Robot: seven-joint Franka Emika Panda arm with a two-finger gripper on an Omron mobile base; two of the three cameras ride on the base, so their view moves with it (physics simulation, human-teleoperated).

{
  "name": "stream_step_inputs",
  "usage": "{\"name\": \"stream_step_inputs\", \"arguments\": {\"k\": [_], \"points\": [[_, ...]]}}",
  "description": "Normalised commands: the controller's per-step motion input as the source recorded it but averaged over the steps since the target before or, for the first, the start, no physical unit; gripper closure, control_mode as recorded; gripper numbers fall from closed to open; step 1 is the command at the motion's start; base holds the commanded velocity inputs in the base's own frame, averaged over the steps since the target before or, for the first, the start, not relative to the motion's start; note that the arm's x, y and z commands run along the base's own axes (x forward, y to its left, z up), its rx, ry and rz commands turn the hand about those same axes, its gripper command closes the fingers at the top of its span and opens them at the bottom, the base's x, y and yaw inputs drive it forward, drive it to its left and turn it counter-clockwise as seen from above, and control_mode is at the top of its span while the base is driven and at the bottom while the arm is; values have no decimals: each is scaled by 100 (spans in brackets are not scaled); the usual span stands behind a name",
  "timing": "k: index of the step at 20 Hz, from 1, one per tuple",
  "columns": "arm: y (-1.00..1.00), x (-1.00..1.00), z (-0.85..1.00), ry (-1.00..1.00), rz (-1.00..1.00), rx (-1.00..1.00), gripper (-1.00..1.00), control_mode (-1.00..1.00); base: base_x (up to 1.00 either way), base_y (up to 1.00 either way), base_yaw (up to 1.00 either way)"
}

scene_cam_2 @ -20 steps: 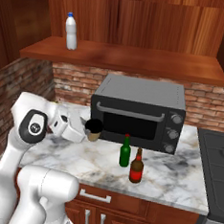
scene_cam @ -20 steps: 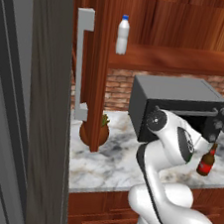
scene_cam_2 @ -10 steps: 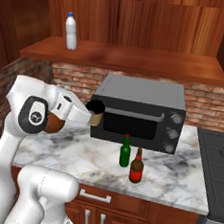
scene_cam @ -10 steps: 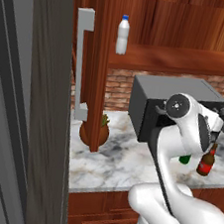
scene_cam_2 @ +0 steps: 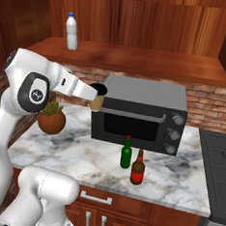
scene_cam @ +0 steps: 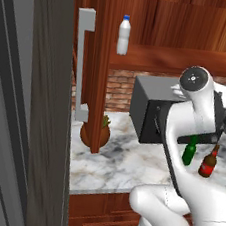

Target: Sort all alcoholic drinks to one cabinet, and non-alcoholic drinks to the other.

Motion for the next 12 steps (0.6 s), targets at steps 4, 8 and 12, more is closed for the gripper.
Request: {"name": "stream_step_inputs", "arguments": {"k": [4,8,12], "points": [[0,0,60,2,13,-5,100,-100,0,0,0],[0,0,46,0,14,-6,100,-100,0,0,0],[0,0,18,-2,17,-7,100,-100,0,0,0]]}}
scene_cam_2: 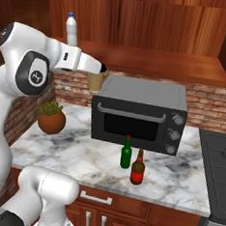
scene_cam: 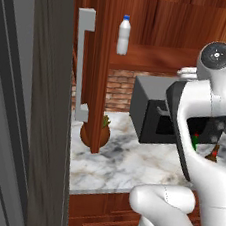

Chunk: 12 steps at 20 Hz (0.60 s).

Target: Sort all alcoholic drinks to one cabinet, and non-alcoholic drinks to the other.

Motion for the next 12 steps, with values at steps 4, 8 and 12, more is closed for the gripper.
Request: {"name": "stream_step_inputs", "arguments": {"k": [4,8,12], "points": [[0,0,17,-7,18,-6,100,-100,0,0,0],[0,0,19,-8,17,-5,100,-100,0,0,0],[0,3,15,-13,16,-4,100,-100,0,0,0]]}}
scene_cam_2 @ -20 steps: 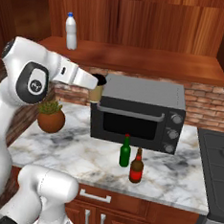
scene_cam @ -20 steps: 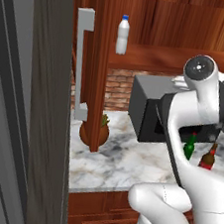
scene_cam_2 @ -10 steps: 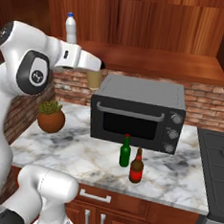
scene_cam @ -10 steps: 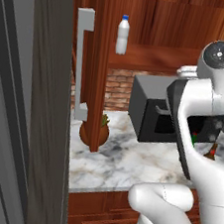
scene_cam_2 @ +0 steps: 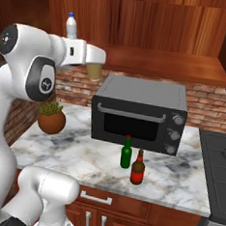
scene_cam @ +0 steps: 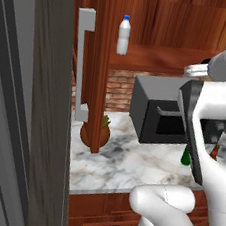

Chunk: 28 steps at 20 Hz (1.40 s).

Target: Sort all alcoholic drinks to one cabinet, and non-alcoholic drinks to the other.

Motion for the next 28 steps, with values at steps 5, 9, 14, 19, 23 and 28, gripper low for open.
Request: {"name": "stream_step_inputs", "arguments": {"k": [5,9,14,19,23,28], "points": [[0,24,23,-10,14,-2,100,-100,0,0,0],[0,38,27,-2,13,-1,100,-100,0,0,0],[3,48,9,0,11,-2,100,-100,0,0,0],[12,50,-1,0,7,-5,100,-100,0,0,0],[5,38,-13,0,5,-5,100,-100,0,0,0],[0,38,-20,0,2,-3,100,-100,0,0,0]]}}
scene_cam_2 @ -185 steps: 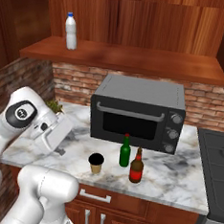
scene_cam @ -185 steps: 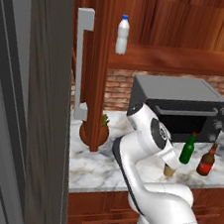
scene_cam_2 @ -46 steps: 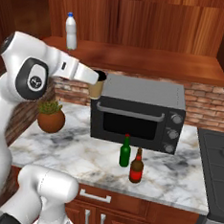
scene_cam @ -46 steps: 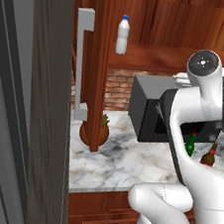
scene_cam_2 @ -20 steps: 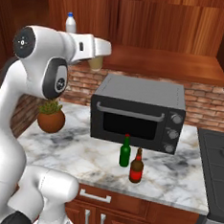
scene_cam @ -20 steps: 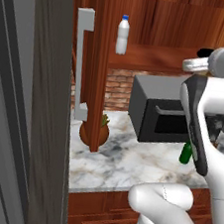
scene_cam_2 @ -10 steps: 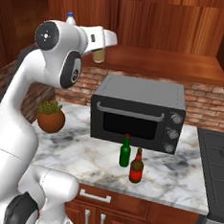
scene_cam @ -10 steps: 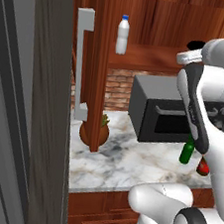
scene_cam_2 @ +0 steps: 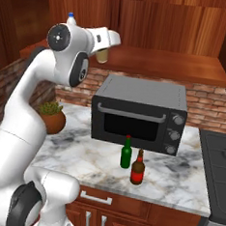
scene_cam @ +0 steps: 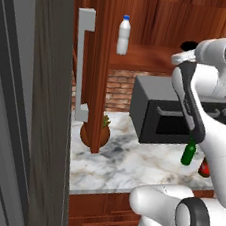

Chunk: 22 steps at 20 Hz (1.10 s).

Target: Sort all alcoholic drinks to one cabinet, and non-alcoholic drinks to the other.

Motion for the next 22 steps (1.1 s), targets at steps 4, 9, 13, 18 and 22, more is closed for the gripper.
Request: {"name": "stream_step_inputs", "arguments": {"k": [4,9,13,18,22], "points": [[0,40,-10,0,0,0,100,-100,0,0,0],[0,48,0,0,0,0,100,-100,0,0,0],[0,41,0,1,0,0,100,-100,0,0,0],[0,36,-6,11,0,0,100,-100,0,0,0],[0,33,-5,11,0,0,100,-100,0,0,0]]}}
